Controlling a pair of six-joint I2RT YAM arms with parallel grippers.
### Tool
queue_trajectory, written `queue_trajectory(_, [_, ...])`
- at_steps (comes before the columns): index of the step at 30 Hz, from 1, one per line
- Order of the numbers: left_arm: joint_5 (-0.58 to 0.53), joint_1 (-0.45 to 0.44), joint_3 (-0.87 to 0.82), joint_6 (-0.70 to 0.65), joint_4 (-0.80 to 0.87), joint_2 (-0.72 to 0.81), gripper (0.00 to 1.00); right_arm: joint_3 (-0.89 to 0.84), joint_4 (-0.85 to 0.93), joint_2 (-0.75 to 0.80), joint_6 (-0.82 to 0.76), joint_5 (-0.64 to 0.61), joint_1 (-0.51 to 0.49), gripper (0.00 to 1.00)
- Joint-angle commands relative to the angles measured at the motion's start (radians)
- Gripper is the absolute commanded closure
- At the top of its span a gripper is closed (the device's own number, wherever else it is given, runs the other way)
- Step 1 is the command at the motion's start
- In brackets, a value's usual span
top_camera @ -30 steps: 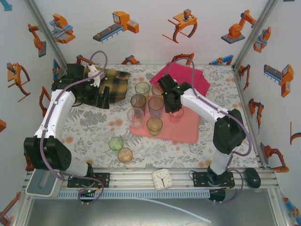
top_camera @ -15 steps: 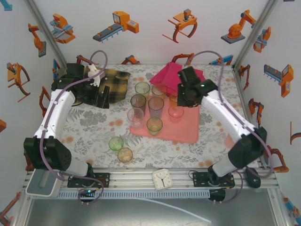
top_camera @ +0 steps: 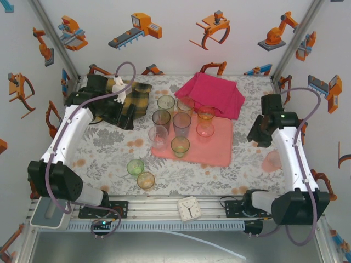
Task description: Place the glasses into the tray
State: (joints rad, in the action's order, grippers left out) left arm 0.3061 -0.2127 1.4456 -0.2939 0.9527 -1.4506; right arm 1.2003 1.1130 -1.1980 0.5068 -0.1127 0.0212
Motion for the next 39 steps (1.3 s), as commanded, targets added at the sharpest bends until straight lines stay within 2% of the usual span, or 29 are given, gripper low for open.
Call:
queue_trajectory(1, [0.036, -0.002, 0.011, -0.014, 0.021, 0.042, 0.03, -0.019, 0.035, 0.021, -0.028, 0.007, 0.064, 0.59])
queue_trajectory(12, [0.090, -0.002, 0.023, -0.002, 0.020, 0.047, 0.03, -0.128, -0.066, 0.051, -0.039, 0.046, 0.290, 0.58])
queue_trajectory(20, [0.092, -0.001, 0.015, 0.001, 0.012, 0.046, 0.03, -0.140, -0.136, 0.021, -0.048, -0.003, 0.322, 0.58])
queue_trajectory(25, [0.082, -0.002, 0.011, 0.002, 0.010, 0.046, 0.03, -0.182, -0.208, -0.001, -0.054, 0.022, 0.346, 0.59])
queue_trajectory(39, [0.074, -0.002, 0.003, 0.009, 0.001, 0.044, 0.03, -0.229, -0.266, -0.104, -0.091, 0.020, 0.366, 0.60])
